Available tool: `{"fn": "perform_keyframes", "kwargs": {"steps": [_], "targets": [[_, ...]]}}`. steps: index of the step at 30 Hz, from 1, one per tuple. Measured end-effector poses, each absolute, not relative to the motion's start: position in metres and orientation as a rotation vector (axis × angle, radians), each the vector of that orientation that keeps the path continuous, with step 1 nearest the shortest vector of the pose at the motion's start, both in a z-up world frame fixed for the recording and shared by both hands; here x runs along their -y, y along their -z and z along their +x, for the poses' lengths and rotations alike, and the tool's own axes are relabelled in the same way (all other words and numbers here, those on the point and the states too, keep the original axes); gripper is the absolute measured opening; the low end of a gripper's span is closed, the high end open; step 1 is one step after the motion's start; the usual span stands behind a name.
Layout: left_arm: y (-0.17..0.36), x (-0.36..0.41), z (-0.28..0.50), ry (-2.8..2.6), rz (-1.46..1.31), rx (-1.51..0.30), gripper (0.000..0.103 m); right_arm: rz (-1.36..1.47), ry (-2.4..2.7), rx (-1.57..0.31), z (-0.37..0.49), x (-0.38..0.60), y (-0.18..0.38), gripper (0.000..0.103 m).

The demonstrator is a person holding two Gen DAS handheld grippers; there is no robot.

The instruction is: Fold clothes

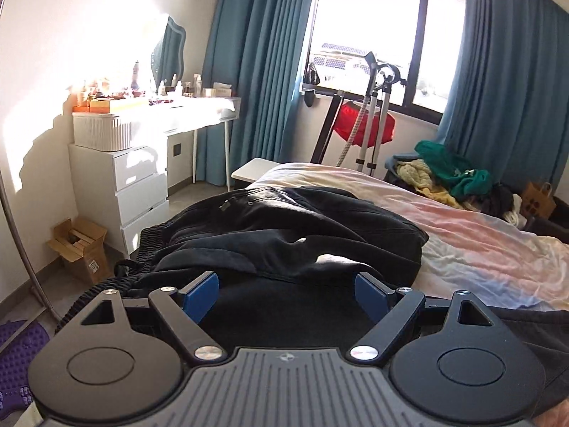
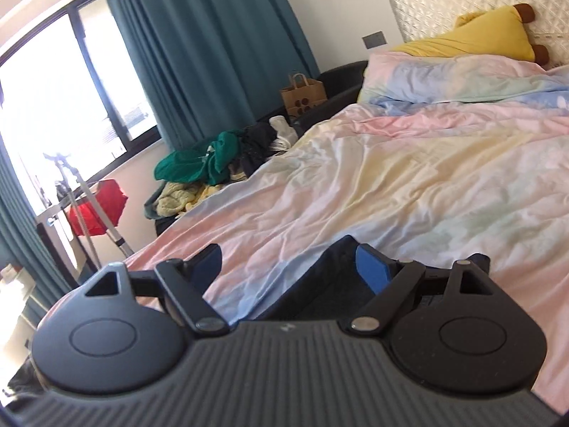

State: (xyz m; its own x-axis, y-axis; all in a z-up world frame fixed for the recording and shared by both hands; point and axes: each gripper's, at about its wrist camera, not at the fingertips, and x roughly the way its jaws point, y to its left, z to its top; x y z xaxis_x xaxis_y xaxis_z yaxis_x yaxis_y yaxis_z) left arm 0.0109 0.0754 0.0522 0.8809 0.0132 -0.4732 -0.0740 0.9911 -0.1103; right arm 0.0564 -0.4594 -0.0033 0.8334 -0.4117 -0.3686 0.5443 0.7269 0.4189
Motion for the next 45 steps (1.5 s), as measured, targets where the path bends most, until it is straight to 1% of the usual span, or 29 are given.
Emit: {"fn": "perform_keyframes", "kwargs": {"steps": [5, 9, 12, 15, 21, 28, 33, 40, 43, 45], "targets": [[-0.033, -0.041, 0.031, 0.012, -0.108, -0.482, 0.086, 0.446, 0.333, -0.253, 0.064, 0.407, -0.007, 0.085], [-0.012, -0.027, 0.037, 0.017, -0.048, -0.435, 0.086, 0.401, 0.233, -0.270, 0.071, 0.381, -0.007, 0.085], [0.013, -0.028, 0.034, -0.012, -0.003, -0.452, 0.086, 0.379, 0.170, -0.292, 0.076, 0.365, -0.005, 0.085], [0.027, -0.029, 0.035, -0.061, 0.023, -0.495, 0.085, 0.357, 0.107, -0.314, 0.082, 0.349, -0.004, 0.085], [0.020, -0.035, 0.032, -0.075, 0.004, -0.465, 0.085, 0.291, 0.008, -0.359, 0.091, 0.317, 0.004, 0.085], [0.033, -0.034, 0.040, -0.089, 0.058, -0.558, 0.085, 0.236, -0.046, -0.423, 0.098, 0.293, 0.019, 0.085], [0.037, -0.031, 0.040, -0.076, 0.061, -0.556, 0.085, 0.201, -0.047, -0.430, 0.098, 0.285, 0.021, 0.084], [0.043, -0.018, 0.032, -0.064, 0.118, -0.538, 0.082, 0.278, -0.007, -0.470, 0.094, 0.293, 0.019, 0.084], [0.050, -0.010, 0.040, -0.034, 0.133, -0.568, 0.082, 0.310, 0.026, -0.448, 0.090, 0.304, 0.015, 0.084], [0.053, -0.003, 0.052, -0.002, 0.147, -0.595, 0.080, 0.332, 0.047, -0.434, 0.088, 0.311, 0.013, 0.084]]}}
